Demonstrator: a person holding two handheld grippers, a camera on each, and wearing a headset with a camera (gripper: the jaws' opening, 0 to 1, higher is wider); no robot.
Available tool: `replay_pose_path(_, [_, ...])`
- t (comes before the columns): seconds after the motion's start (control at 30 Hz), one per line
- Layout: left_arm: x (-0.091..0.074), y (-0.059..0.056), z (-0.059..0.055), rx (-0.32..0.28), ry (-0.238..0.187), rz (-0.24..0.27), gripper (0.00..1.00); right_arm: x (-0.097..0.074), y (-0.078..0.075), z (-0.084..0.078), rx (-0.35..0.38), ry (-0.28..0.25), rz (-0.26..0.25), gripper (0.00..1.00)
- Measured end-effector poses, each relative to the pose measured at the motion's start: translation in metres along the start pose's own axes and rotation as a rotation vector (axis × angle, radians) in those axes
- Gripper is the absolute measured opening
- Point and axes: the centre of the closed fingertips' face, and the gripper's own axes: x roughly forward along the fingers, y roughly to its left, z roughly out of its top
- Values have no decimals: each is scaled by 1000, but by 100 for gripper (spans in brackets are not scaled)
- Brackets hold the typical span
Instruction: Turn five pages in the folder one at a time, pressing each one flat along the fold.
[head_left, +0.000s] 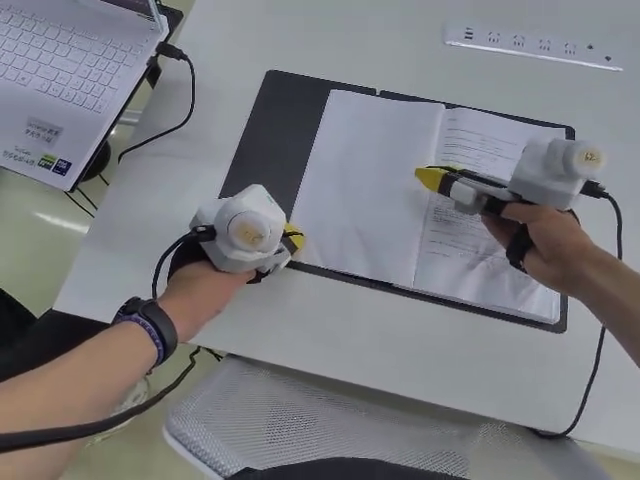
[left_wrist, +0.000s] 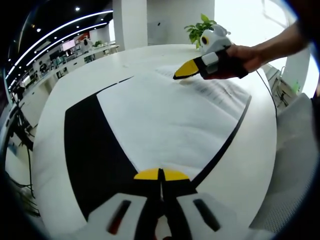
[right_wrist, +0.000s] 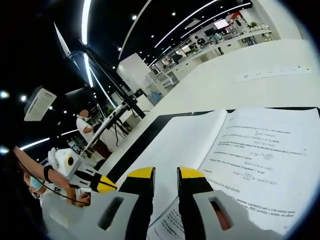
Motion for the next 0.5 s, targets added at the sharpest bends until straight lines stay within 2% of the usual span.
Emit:
replay_pose_path(0.2, [1,1,-1,-14,-1,3,0,3,-3,-4,-23,8,-5,13])
replay_pose_path(0.5, [3,2,-2,-2,5,-1,0,3,-15,-5,-47,-11,-25,0])
